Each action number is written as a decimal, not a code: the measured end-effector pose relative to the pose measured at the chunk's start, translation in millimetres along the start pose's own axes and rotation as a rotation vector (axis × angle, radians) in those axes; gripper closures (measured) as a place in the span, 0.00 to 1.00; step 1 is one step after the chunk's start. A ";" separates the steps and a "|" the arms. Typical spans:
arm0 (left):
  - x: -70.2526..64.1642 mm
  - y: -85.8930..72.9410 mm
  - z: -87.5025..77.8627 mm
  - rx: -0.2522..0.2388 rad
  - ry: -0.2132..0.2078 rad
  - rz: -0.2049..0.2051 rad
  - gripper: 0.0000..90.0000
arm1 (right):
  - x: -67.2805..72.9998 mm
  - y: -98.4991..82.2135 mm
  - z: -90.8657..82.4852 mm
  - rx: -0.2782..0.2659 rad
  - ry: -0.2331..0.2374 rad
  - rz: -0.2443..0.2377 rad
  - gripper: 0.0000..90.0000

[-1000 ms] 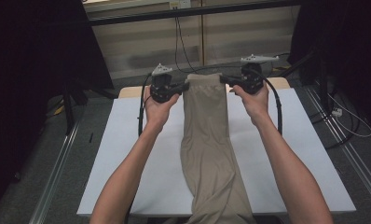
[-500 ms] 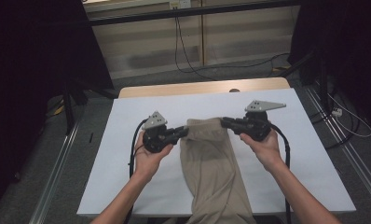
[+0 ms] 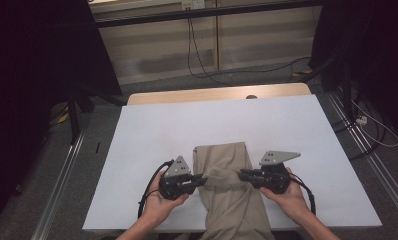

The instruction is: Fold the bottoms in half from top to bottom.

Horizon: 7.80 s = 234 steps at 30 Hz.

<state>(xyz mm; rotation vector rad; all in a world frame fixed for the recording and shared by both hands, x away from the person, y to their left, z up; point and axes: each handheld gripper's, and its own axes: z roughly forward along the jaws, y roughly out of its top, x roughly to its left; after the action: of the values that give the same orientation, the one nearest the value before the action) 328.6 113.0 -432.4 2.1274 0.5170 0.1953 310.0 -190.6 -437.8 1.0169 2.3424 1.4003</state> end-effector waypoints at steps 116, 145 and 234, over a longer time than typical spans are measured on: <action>97.9 17.4 63.8 0.116 0.179 -0.177 0.50 | -91.3 28.1 69.5 0.140 -0.178 0.055 0.54; 73.3 14.6 59.1 0.071 0.029 -0.221 0.91 | -80.0 21.4 53.9 0.150 -0.052 0.097 0.95; 54.1 -14.2 -24.7 -0.063 0.253 -0.279 0.18 | 36.7 36.9 78.1 0.132 0.058 -0.083 0.76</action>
<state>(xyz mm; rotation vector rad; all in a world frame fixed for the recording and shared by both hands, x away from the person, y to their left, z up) 365.1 162.1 -432.7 1.9539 0.9366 0.3198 339.7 -101.6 -441.7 0.9115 2.5172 1.2761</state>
